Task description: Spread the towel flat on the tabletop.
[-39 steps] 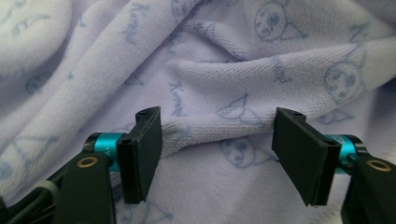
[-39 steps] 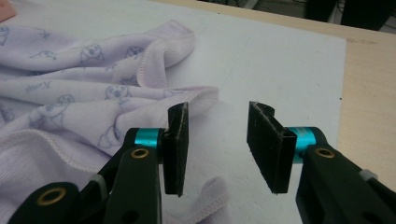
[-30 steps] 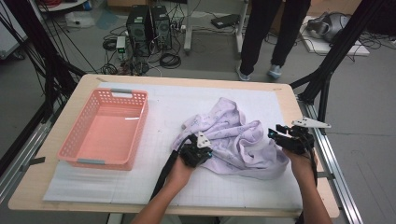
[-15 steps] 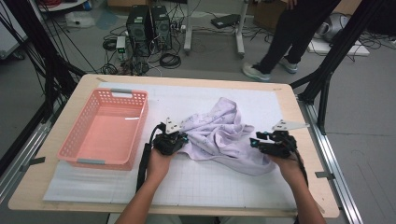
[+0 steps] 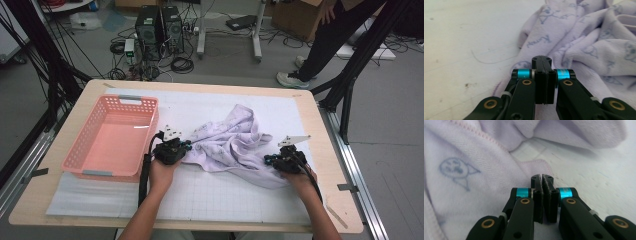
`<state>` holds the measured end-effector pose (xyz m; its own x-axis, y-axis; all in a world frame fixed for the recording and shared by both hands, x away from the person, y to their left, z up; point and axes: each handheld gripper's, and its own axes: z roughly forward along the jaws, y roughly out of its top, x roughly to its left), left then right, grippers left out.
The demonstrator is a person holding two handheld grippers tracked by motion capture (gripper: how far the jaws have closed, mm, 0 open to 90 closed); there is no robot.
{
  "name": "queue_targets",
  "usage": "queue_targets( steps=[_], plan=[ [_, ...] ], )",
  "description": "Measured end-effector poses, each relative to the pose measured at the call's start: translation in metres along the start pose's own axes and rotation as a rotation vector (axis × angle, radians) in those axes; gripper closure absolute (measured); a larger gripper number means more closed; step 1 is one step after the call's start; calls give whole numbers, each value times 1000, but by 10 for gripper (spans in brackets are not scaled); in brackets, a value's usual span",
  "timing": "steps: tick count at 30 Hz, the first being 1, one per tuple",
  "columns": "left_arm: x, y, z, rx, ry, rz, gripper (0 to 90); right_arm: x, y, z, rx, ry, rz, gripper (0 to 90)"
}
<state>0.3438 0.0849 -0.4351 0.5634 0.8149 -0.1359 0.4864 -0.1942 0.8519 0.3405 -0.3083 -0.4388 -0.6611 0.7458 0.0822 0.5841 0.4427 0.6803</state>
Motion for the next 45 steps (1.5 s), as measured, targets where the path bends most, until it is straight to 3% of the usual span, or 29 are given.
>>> queue_targets(
  steps=[1,3,6,8,10,13,15,17,20,22,24,25,27,31,36,41,45],
  plan=[
    [-3,-1,1,-5,-22,4,884,0,-1,-2,3,-11,-7,875],
    [-9,0,4,-13,-80,-2,771,-1,-4,-7,12,-59,-13,880],
    [-19,1,7,-25,-124,-8,560,-9,-12,-18,4,-110,23,881],
    [-26,1,11,-22,-155,-2,470,-17,-22,-29,-23,-146,57,882],
    [-35,1,15,-10,-173,20,410,-23,-32,-38,-42,-193,89,881],
    [-48,1,23,13,-191,54,375,-31,-45,-48,-77,-207,145,881],
    [-56,-1,29,44,-195,92,360,-32,-51,-52,-99,-194,169,877],
    [-64,-2,35,77,-193,132,346,-30,-54,-54,-125,-186,161,867],
    [-75,-4,41,108,-152,206,340,-27,-52,-58,-169,-179,178,760],
    [-79,-4,41,119,-88,282,445,-25,-51,-60,-196,-179,173,723],
    [-77,-4,38,117,-39,321,683,-22,-49,-60,-213,-176,169,684],
    [-74,-3,37,118,-53,294,755,-21,-48,-60,-220,-172,166,675],
    [-70,-2,35,120,-70,268,810,-18,-46,-59,-223,-165,153,665],
    [-69,-2,33,115,-75,266,837,-16,-43,-58,-228,-150,145,662],
    [-56,-3,25,98,-117,173,850,-15,-43,-58,-233,-131,143,652],
    [-31,-3,10,69,-63,119,855,-13,-42,-57,-236,-119,138,644],
    [-10,-1,-2,28,11,62,856,-9,-39,-56,-248,-90,138,590]
  ],
)
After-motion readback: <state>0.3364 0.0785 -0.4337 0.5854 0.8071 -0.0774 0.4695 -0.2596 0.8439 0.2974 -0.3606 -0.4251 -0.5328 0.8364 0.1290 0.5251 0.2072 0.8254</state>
